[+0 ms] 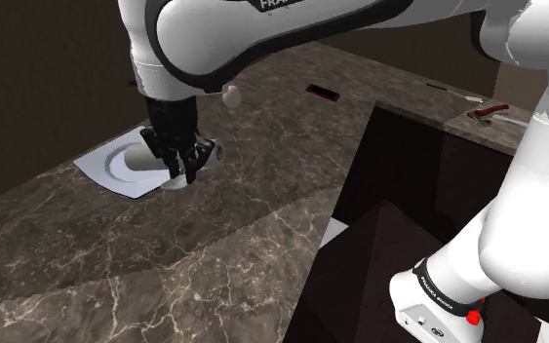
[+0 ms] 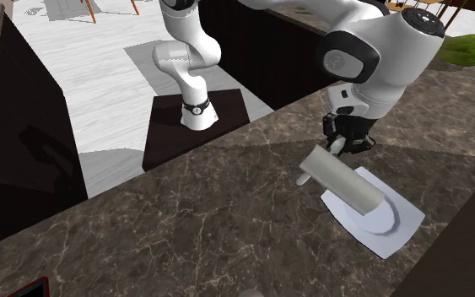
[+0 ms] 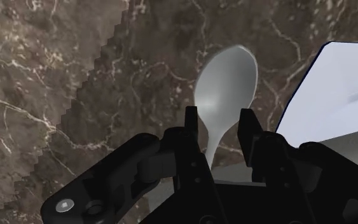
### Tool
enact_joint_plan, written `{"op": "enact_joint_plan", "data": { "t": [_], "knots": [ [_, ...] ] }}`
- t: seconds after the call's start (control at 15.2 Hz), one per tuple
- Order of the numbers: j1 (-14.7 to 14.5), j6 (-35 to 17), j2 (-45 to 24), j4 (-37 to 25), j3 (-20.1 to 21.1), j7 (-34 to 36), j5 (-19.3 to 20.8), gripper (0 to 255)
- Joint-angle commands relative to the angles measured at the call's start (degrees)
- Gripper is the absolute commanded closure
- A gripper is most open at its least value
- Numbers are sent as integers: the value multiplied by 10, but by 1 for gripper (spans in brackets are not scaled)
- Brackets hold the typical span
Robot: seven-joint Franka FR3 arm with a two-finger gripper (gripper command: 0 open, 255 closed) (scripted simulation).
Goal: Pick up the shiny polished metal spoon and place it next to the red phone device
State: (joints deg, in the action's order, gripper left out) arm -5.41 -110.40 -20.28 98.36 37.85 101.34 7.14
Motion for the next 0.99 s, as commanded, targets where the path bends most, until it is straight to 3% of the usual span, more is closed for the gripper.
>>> {"op": "enact_joint_plan", "data": {
  "t": [0.0, 0.13, 0.92],
  "knots": [
    [1, 14, 6, -9, 2, -2, -4, 255],
    [2, 23, 9, -16, 3, -2, -6, 255],
    [137, -3, 144, 129, -38, -193, -81, 255]
  ]
}}
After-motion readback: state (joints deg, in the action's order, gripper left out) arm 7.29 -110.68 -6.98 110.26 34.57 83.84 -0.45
